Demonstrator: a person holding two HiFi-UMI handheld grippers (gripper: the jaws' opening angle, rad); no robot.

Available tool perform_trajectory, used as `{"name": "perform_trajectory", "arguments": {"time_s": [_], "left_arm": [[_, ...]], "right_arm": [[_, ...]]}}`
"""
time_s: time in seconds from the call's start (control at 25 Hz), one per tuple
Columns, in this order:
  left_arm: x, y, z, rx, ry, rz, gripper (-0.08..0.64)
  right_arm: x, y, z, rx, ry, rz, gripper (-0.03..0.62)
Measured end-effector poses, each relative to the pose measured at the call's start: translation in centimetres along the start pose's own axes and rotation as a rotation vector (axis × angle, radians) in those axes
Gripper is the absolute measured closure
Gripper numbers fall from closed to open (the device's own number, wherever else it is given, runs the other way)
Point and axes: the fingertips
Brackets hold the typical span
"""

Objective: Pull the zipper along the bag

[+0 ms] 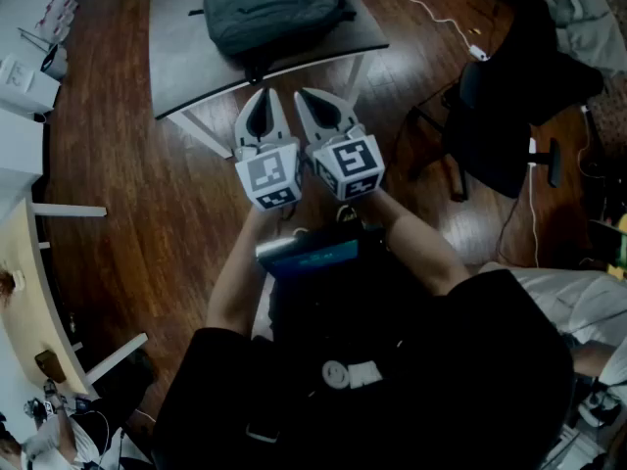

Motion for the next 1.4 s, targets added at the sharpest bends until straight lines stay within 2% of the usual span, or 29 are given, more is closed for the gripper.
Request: {"name": "perform_trajectory", "arguments": {"time_s": [0.32, 0.56, 1.4], "left_arm": [[0.3, 0.5, -0.4, 0.019, -0.002, 0.012, 0.558], [1.8, 0.6, 1.0, 0.014, -0.014, 0.013, 0.558], [17.4, 1.4, 3.6, 0.031, -0.049, 0.062, 0.558]], "right_arm": [[0.0, 0.1, -0.4, -0.001, -0.007, -0.006, 0.589], [2.2, 0.4, -0.4, -0.007, -0.042, -0.001, 0.589], [15.0, 0.9, -9.9, 0.036, -0.109, 0.025, 0.589]]}}
Point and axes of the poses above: the fingertips, and each gripper's own axes: x forward along the fingers, z to its left, y out of its underside, and after that the axes turned 3 degrees about -x, right-handed
